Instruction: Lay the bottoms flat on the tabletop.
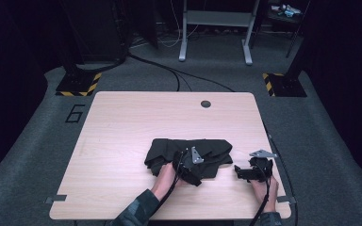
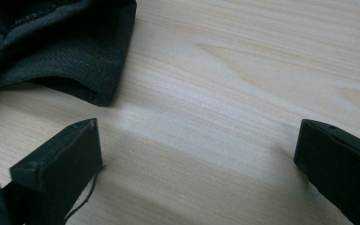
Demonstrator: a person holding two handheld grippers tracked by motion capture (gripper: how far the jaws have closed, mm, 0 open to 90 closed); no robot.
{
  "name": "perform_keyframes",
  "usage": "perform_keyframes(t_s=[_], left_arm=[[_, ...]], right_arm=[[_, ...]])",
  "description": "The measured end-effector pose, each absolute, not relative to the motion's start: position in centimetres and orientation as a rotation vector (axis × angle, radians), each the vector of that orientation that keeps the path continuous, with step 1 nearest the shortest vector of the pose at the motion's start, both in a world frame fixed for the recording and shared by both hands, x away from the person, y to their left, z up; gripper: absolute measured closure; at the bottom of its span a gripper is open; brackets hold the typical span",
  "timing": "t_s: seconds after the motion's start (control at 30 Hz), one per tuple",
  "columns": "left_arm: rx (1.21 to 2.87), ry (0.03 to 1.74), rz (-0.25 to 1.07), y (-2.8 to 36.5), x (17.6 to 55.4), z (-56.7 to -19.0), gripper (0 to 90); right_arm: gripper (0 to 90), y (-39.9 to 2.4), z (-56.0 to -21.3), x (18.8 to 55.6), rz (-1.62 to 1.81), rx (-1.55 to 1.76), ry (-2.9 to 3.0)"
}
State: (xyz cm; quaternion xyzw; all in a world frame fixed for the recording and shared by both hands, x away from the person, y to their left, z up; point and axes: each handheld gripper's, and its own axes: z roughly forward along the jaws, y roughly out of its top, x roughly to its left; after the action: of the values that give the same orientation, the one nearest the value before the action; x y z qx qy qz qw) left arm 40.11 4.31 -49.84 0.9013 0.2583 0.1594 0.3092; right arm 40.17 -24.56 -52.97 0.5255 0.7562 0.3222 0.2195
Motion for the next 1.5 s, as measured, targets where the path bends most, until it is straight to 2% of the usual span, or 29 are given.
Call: perform_keyframes(t_s=[0.23, 0.27, 0.3, 0.5, 0.67, 0.8, 1.5], left_arm=[[2.374, 0.682, 0.381, 4.6, 40.5, -49.4, 29.1], [2.362, 0.683, 0.37, 4.7, 40.6, -49.3, 29.1], [2.356, 0.685, 0.361, 4.9, 40.7, -49.2, 37.8], [2.313, 0.685, 0.338, 5.9, 41.1, -48.6, 61.8], [2.287, 0.675, 0.363, 6.1, 41.0, -48.2, 72.9], [2.273, 0.663, 0.375, 6.2, 41.0, -47.7, 75.7], [2.134, 0.665, 0.486, 9.4, 41.2, -42.7, 78.4]], right_arm=[[0.5, -24.6, -53.0, 40.2, 0.891, 1.454, 2.092], [0.5, -24.6, -53.0, 40.2, 0.892, 1.454, 2.092], [0.5, -24.6, -53.0, 40.2, 0.891, 1.454, 2.092], [0.5, -24.6, -53.0, 40.2, 0.891, 1.454, 2.092], [0.6, -24.6, -53.0, 40.2, 0.891, 1.454, 2.091], [0.6, -24.6, -53.0, 40.2, 0.891, 1.454, 2.091], [0.9, -24.6, -53.0, 40.2, 0.893, 1.452, 2.086]])
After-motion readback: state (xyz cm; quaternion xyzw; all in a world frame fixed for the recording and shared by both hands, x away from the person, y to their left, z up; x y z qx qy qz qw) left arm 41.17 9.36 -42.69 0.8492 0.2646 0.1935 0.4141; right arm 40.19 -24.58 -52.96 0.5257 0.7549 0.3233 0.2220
